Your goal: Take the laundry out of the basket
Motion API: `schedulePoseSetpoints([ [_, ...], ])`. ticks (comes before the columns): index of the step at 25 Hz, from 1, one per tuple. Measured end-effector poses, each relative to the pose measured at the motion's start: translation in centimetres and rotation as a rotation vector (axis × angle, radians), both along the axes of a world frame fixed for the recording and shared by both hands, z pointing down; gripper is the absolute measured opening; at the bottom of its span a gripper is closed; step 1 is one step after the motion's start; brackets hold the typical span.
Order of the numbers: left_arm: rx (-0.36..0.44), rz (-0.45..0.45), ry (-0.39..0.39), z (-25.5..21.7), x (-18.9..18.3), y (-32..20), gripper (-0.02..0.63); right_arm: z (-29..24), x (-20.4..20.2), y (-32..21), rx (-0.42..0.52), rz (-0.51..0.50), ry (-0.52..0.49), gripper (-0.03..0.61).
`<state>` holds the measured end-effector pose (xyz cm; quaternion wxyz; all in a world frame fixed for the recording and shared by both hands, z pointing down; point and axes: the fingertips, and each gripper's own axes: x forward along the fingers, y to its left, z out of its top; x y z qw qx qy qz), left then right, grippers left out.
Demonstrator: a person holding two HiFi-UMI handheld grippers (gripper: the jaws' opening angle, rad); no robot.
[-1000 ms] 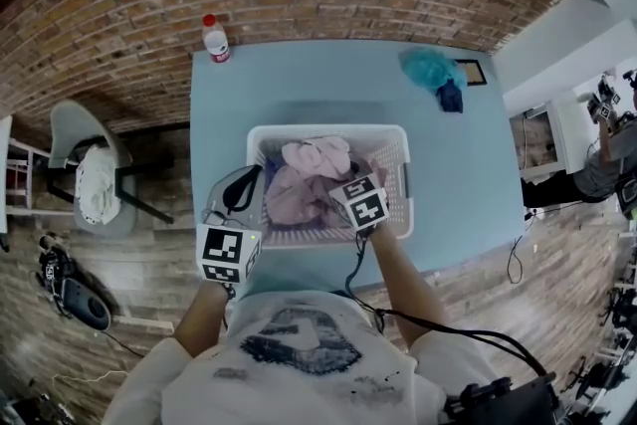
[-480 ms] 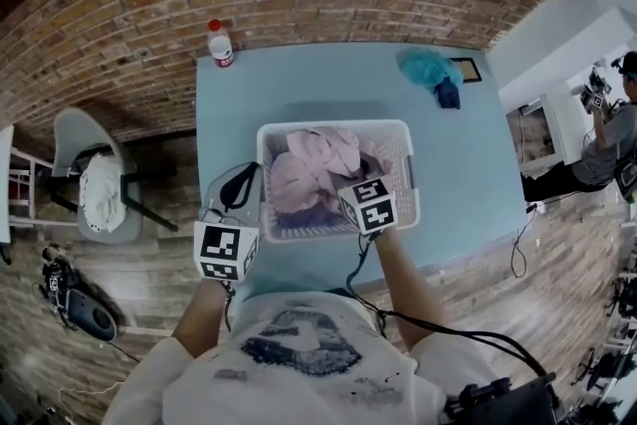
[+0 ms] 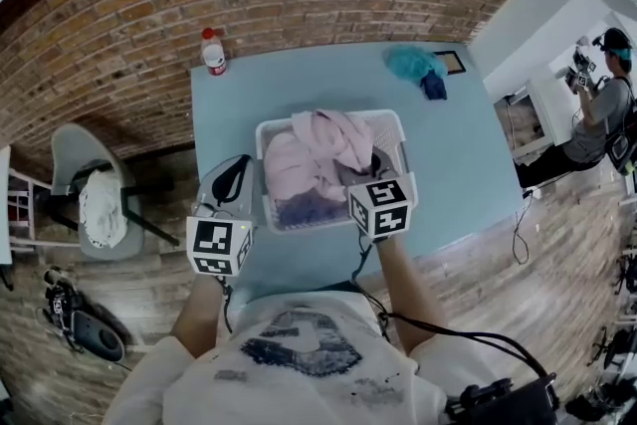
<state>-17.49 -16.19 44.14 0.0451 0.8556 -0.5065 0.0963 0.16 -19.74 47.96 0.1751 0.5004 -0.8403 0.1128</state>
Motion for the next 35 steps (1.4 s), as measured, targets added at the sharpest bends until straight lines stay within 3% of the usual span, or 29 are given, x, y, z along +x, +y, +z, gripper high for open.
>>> schedulePoseSetpoints([
  [9, 0.054, -0.026, -0.023, -2.4, -0.3, 0.1, -0.008, -4.9, 0.5, 1.3, 0.074, 0.016, -0.045, 0.13],
  [16, 0.076, -0.071, -0.037, -3.8, 2.1, 0.0, -0.008, -8.7, 2.2, 1.1, 0.136, -0.033, -0.06, 0.13],
  [24, 0.09, -0.112, -0.041, -4.9, 7.9, -0.6, -0.008, -11.6, 7.6, 0.2, 0.181, -0.075, -0.092, 0.13],
  [35, 0.115, -0.115, -0.036, -5.5, 18.7, -2.4, -0.008, -13.9, 18.7, -1.3, 0.22, -0.066, -0.15, 0.124],
])
